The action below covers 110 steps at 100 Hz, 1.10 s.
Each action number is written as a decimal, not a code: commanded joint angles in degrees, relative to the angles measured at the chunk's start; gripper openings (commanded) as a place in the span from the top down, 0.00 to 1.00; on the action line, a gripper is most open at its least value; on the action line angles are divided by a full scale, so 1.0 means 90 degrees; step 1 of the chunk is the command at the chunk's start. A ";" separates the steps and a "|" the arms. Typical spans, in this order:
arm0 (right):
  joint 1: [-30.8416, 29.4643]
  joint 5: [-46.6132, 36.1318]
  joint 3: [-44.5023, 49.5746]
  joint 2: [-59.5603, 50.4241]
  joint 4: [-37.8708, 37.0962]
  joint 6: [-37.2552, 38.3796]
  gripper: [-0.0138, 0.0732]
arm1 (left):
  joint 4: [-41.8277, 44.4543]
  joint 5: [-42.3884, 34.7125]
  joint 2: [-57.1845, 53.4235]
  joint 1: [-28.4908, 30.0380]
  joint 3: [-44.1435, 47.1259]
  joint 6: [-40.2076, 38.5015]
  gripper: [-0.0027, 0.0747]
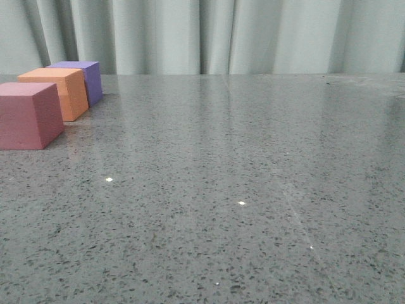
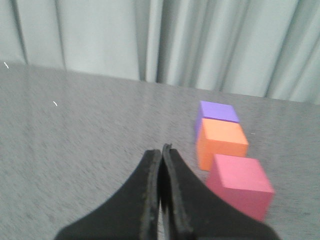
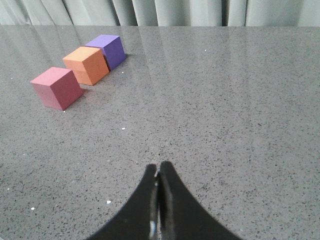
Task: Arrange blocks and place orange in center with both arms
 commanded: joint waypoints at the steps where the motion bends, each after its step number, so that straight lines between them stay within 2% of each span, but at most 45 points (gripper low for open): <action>1: -0.0005 -0.0516 -0.0165 0.0058 -0.0073 -0.0054 0.98 | -0.0291 -0.1553 -0.0176 0.0184 0.0371 0.0986 0.99; 7: -0.0005 -0.0516 -0.0165 0.0058 -0.0073 -0.0054 0.98 | -0.0625 -0.2231 -0.0329 0.0247 0.0761 0.1357 0.99; 12: -0.0005 -0.0516 -0.0165 0.0058 -0.0073 -0.0054 0.98 | -0.0752 -0.2465 -0.0453 0.0261 0.1052 0.1400 0.99; 52: -0.0005 -0.0516 -0.0165 0.0058 -0.0073 -0.0054 0.98 | -0.0795 -0.2600 -0.1466 0.0261 0.2740 0.1155 0.99; 63: -0.0005 -0.0516 -0.0165 0.0058 -0.0073 -0.0054 0.98 | -0.0759 -0.2184 -0.1755 0.0261 0.2732 0.1156 0.99; 110: -0.0005 -0.0516 -0.0165 0.0058 -0.0073 -0.0054 0.98 | -0.0759 -0.2187 -0.1730 0.0261 0.2732 0.1156 0.99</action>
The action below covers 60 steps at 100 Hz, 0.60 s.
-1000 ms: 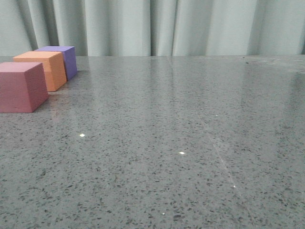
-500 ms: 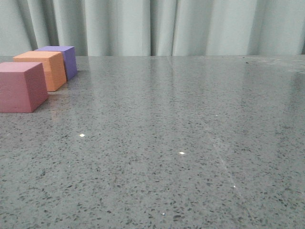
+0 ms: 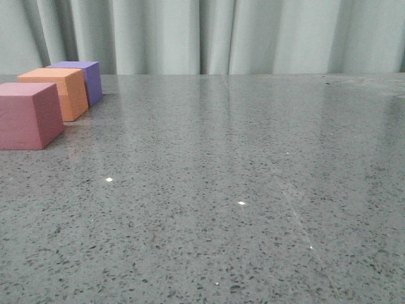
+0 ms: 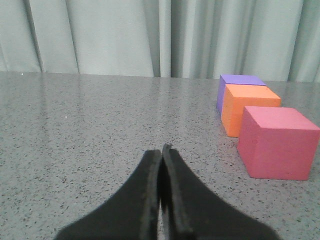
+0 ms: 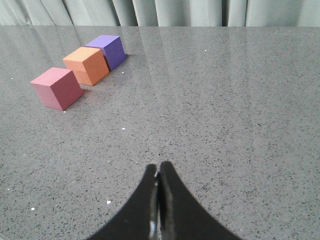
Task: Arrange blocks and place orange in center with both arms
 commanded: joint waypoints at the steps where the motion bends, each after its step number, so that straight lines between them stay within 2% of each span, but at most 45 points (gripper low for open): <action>1: -0.0005 -0.0507 -0.0165 0.0058 -0.0073 -0.0054 0.98 | -0.0033 -0.0451 -0.0201 0.0011 0.0124 -0.0060 0.99; 45: -0.0005 -0.0519 -0.0030 0.0058 -0.0073 -0.0054 0.98 | -0.0033 -0.0451 -0.0201 0.0011 0.0124 -0.0060 0.99; 60: -0.0133 -0.1064 0.0302 -0.0010 -0.0109 -0.0054 0.98 | -0.0033 -0.0451 -0.0201 0.0011 0.0124 -0.0060 0.99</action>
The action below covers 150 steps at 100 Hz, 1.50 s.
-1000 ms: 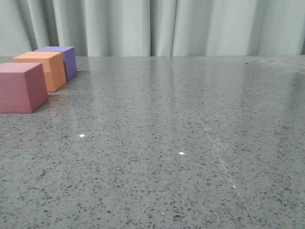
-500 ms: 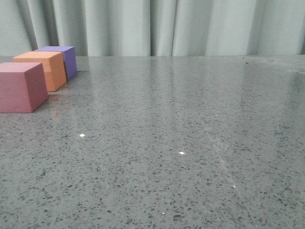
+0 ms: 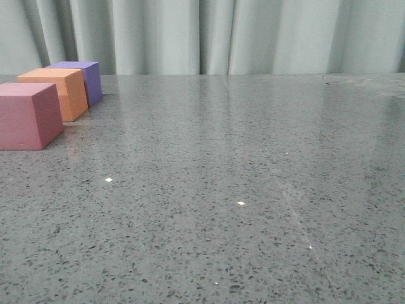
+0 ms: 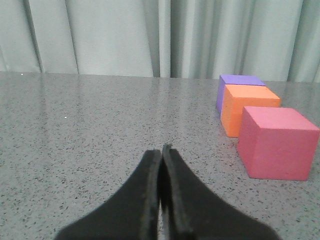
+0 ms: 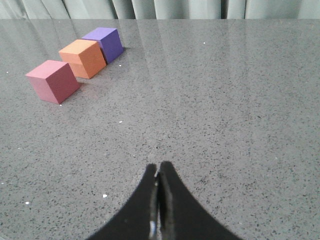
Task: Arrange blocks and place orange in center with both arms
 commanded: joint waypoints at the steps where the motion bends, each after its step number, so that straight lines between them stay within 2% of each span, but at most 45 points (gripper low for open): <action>1: -0.0126 -0.0950 0.0036 0.0003 -0.0138 -0.0054 0.98 | -0.0033 -0.0451 -0.0201 0.0011 0.0124 -0.0060 0.99; 14: -0.0594 -0.1794 0.0612 -0.0094 -0.0504 -0.0054 0.98 | -0.0033 -0.0451 -0.0201 0.0011 0.0124 -0.0060 0.99; 41: -0.1894 -0.3053 0.1862 -0.0715 -0.0522 -0.0067 0.98 | -0.0033 -0.0451 -0.0201 0.0011 0.0124 -0.0060 0.99; 54: -0.2329 -0.3182 0.2263 -0.1036 -0.0358 -0.0530 0.98 | -0.0033 -0.0451 -0.0201 0.0011 0.0124 -0.0060 0.99; 66: -0.2706 -0.3130 0.2463 -0.1401 0.0116 -0.1241 0.98 | -0.0033 -0.0451 -0.0201 0.0011 0.0124 -0.0060 0.99; 81: -0.3157 -0.3167 0.2732 -0.1889 0.0162 -0.1304 0.98 | -0.0033 -0.0451 -0.0201 0.0011 0.0124 -0.0060 0.99; 90: -0.3219 -0.3278 0.2975 -0.1877 0.0187 -0.1297 0.98 | -0.0033 -0.0451 -0.0201 0.0011 0.0124 -0.0060 0.99; 150: -0.3219 -0.3046 0.2961 -0.1877 0.0187 -0.1297 0.98 | -0.0033 -0.0451 -0.0201 0.0011 0.0124 -0.0060 0.99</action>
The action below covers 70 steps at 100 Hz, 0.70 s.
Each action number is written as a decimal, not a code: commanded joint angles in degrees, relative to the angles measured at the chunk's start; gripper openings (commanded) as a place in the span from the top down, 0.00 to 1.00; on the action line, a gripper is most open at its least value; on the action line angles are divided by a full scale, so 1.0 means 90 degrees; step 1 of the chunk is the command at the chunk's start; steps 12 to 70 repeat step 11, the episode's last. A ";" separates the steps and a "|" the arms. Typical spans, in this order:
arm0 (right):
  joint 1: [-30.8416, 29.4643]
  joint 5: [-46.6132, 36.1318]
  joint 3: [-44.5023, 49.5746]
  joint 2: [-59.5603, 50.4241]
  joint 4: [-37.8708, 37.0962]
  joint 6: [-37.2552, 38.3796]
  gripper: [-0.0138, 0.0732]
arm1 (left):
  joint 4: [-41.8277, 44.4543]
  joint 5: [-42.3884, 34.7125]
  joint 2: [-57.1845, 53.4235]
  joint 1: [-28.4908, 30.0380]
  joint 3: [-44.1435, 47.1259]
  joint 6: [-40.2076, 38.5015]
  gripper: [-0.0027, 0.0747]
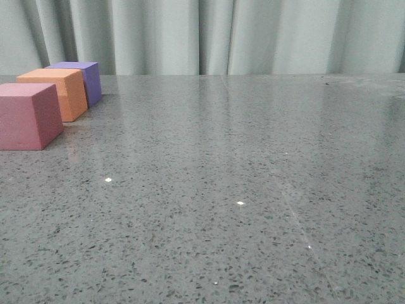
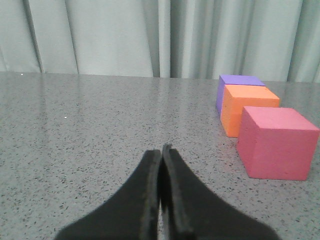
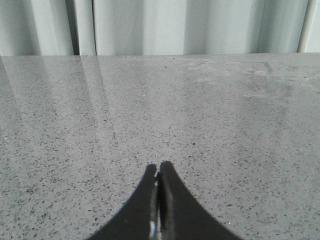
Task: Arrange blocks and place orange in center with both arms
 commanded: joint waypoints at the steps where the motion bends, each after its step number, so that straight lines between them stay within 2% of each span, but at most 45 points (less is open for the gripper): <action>1: -0.0021 -0.0467 -0.0032 -0.0167 0.0021 -0.0050 0.98 | -0.0033 -0.0456 -0.0201 0.0011 0.0124 -0.0060 0.99; 70: -0.0021 -0.0467 -0.0032 -0.0167 0.0021 -0.0050 0.98 | -0.0033 -0.0456 -0.0201 0.0011 0.0124 -0.0060 0.99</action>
